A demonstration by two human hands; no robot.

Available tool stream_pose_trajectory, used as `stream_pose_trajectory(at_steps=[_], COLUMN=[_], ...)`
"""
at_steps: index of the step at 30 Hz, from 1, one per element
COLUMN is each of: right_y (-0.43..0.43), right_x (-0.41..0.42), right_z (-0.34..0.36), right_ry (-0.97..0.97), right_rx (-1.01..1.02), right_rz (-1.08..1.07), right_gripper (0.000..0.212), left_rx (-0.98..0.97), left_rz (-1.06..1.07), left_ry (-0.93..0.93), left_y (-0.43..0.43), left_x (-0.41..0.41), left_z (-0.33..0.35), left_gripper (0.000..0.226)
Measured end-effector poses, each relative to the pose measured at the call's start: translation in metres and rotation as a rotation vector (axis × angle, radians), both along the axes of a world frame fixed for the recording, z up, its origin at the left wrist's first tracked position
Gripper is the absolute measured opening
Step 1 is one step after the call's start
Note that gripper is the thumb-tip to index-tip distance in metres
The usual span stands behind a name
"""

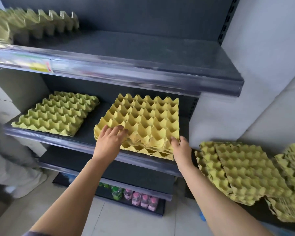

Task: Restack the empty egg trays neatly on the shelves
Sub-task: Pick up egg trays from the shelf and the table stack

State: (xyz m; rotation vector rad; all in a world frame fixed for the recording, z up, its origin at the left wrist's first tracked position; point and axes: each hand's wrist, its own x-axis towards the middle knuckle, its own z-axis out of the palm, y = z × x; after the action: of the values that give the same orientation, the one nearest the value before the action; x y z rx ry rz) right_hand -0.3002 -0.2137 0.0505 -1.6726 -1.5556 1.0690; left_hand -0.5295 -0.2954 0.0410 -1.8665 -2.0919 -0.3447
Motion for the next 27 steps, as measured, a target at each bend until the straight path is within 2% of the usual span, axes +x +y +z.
stream_pose_trajectory(at_steps=[10, 17, 22, 24, 27], right_y=[0.013, 0.012, 0.009, 0.010, 0.019], right_x=[-0.002, -0.005, -0.007, -0.009, -0.008], right_z=[-0.026, -0.028, -0.024, -0.023, -0.034], right_ry=[-0.150, -0.110, -0.075, -0.091, -0.225], right_rx=[0.012, 0.014, 0.085, 0.049, -0.050], right_rz=[-0.021, -0.025, -0.055, -0.025, 0.044], right_gripper=[0.049, 0.047, 0.042, 0.051, 0.063], left_rx=[-0.026, 0.018, 0.067, 0.033, -0.159], left_rz=[-0.085, -0.064, -0.043, -0.024, 0.001], left_ry=[0.021, 0.043, 0.036, 0.023, -0.027], left_y=[0.014, 0.013, 0.015, 0.017, 0.019], left_x=[-0.004, -0.003, -0.003, -0.005, -0.007], left_z=[-0.024, -0.031, -0.026, -0.023, -0.020], left_gripper=[0.056, 0.052, 0.049, 0.049, 0.049])
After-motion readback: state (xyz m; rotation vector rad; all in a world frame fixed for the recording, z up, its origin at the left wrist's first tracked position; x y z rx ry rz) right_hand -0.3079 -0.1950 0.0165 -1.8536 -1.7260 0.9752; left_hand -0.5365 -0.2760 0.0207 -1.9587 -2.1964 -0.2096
